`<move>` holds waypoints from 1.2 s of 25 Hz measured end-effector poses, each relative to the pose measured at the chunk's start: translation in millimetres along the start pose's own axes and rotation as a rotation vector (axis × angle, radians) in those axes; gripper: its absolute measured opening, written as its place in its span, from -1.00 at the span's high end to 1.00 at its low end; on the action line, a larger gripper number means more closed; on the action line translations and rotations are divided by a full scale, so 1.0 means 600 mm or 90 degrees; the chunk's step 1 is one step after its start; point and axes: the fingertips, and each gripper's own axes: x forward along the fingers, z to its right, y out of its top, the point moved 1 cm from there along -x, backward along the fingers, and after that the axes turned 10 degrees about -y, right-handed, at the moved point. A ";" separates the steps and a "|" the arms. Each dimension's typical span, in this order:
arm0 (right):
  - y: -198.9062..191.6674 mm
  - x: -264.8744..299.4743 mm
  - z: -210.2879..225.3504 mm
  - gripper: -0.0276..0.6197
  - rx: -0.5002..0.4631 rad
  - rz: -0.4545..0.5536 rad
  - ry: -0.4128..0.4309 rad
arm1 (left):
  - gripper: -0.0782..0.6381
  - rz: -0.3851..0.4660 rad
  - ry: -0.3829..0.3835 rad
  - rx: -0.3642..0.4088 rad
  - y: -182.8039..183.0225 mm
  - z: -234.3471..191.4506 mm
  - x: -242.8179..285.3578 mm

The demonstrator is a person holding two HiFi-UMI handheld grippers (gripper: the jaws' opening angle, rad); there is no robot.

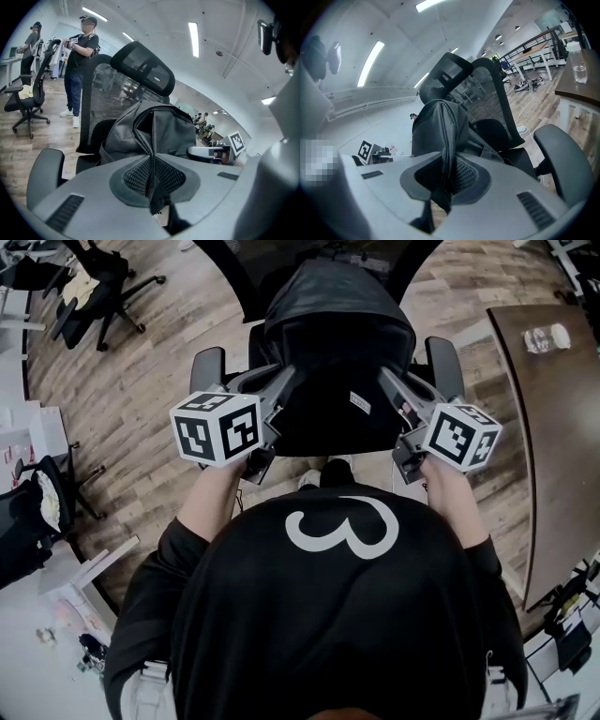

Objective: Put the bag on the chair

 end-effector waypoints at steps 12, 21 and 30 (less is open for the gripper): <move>-0.034 0.068 0.036 0.75 -0.010 -0.046 -0.011 | 0.65 -0.006 0.032 -0.025 -0.036 -0.066 0.029; -0.071 0.088 0.079 0.75 0.004 -0.071 -0.019 | 0.65 -0.029 0.044 -0.037 -0.074 -0.089 0.057; -0.112 0.108 0.105 0.75 0.027 -0.101 -0.041 | 0.65 -0.054 0.043 -0.063 -0.118 -0.117 0.070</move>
